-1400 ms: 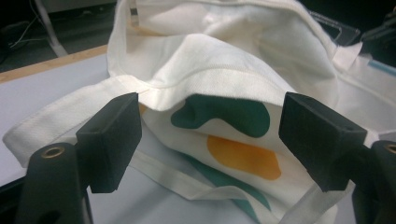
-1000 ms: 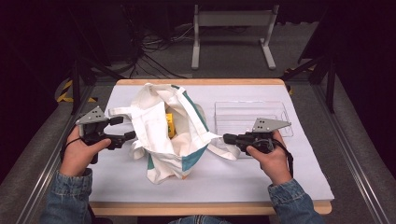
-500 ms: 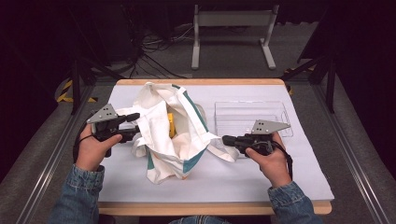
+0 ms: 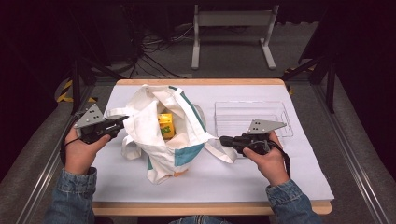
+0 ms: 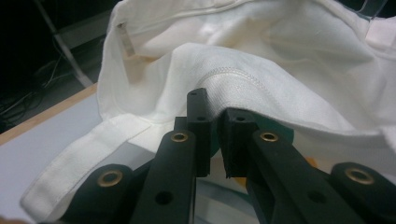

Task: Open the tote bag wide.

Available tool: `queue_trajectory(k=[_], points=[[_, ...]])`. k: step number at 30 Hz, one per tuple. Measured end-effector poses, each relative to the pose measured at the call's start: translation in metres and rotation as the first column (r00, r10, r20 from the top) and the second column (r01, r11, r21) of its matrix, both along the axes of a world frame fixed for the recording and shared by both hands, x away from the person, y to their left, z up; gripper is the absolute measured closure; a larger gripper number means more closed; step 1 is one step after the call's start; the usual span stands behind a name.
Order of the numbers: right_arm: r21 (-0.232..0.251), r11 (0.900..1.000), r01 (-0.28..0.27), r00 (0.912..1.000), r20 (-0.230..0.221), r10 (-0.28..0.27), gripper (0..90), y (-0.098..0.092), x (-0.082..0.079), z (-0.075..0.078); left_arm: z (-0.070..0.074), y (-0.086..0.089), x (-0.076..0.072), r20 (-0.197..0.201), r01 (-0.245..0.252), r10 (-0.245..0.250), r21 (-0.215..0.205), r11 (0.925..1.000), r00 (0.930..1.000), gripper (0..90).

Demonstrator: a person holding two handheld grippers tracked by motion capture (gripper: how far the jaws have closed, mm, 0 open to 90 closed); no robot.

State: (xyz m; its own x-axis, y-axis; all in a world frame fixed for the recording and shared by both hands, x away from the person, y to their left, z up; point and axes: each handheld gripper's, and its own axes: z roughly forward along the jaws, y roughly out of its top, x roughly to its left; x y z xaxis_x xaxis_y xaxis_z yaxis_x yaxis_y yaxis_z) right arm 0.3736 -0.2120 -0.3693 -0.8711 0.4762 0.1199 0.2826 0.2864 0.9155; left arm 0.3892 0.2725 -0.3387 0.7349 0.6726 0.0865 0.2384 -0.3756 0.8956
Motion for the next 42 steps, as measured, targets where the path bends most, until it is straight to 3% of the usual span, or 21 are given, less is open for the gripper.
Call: queue_trajectory(k=[9,13,17,19,23,25,27,28,31,34,36,37,38,39,40,41,42], points=[[-0.03,1.0,-0.003,1.0,-0.004,0.003,88.0,0.004,0.002,-0.003,-0.006,0.024,0.001,-0.084,-0.036,0.039,0.039,0.9986,0.9957,86.4],[-0.045,0.999,-0.002,0.9999,-0.016,0.001,88.0,0.006,0.003,-0.007,-0.012,0.033,0.004,-0.143,-0.051,0.057,0.049,0.9975,0.9881,88.5],[-0.065,0.998,-0.001,0.9995,-0.032,-0.001,88.0,0.007,0.004,-0.013,-0.02,0.043,0.009,-0.205,-0.049,0.047,-0.003,0.9988,0.9777,89.5],[-0.07,0.998,-0.003,0.9993,-0.038,0.0,88.0,0.009,0.005,-0.014,-0.024,0.045,0.011,-0.242,-0.05,0.043,-0.024,0.9985,0.9693,89.7],[-0.084,0.996,-0.004,0.9988,-0.048,0.0,88.0,0.01,0.006,-0.018,-0.028,0.045,0.013,-0.273,-0.048,0.039,-0.026,0.9985,0.9613,89.9],[-0.086,0.996,-0.002,0.9982,-0.06,-0.004,88.0,0.01,0.007,-0.021,-0.03,0.047,0.014,-0.279,-0.051,0.048,-0.002,0.9987,0.959,90.0],[-0.088,0.996,0.001,0.9977,-0.067,-0.007,88.0,0.01,0.008,-0.023,-0.033,0.047,0.014,-0.316,-0.055,0.053,0.002,0.9985,0.9474,90.0],[-0.088,0.996,0.001,0.9977,-0.067,-0.007,88.0,0.01,0.008,-0.023,-0.033,0.047,0.014,-0.316,-0.055,0.053,0.002,0.9985,0.9474,90.0],[-0.092,0.996,-0.005,0.9966,-0.082,-0.002,88.0,0.011,0.009,-0.026,-0.037,0.048,0.015,-0.356,-0.068,0.067,0.011,0.9976,0.932,90.0],[-0.106,0.994,-0.006,0.9967,-0.081,-0.003,88.0,0.011,0.009,-0.027,-0.041,0.048,0.016,-0.385,-0.077,0.091,0.052,0.9957,0.9182,90.0],[-0.113,0.994,-0.006,0.9961,-0.089,-0.004,88.0,0.012,0.009,-0.028,-0.046,0.049,0.018,-0.427,-0.08,0.11,0.087,0.993,0.8977,90.0],[-0.12,0.993,-0.005,0.9959,-0.09,-0.006,88.0,0.012,0.009,-0.029,-0.05,0.051,0.02,-0.433,-0.105,0.162,0.153,0.9827,0.8869,90.0],[-0.135,0.991,0.002,0.9958,-0.09,-0.014,88.0,0.012,0.01,-0.029,-0.055,0.054,0.022,-0.451,-0.135,0.214,0.2,0.9704,0.8663,90.0],[-0.154,0.988,0.011,0.9953,-0.094,-0.025,88.0,0.012,0.01,-0.03,-0.058,0.058,0.023,-0.46,-0.151,0.226,0.195,0.9692,0.8589,90.0],[-0.167,0.986,0.018,0.9946,-0.097,-0.035,88.0,0.012,0.01,-0.031,-0.06,0.061,0.023,-0.469,-0.158,0.217,0.163,0.974,0.8562,90.0],[-0.165,0.986,0.022,0.9936,-0.106,-0.04,88.0,0.011,0.011,-0.032,-0.06,0.062,0.023,-0.472,-0.15,0.193,0.127,0.9805,0.8605,90.0],[-0.158,0.987,0.024,0.993,-0.111,-0.042,87.9,0.011,0.011,-0.033,-0.057,0.062,0.022,-0.461,-0.145,0.175,0.1,0.9843,0.8701,90.0]])
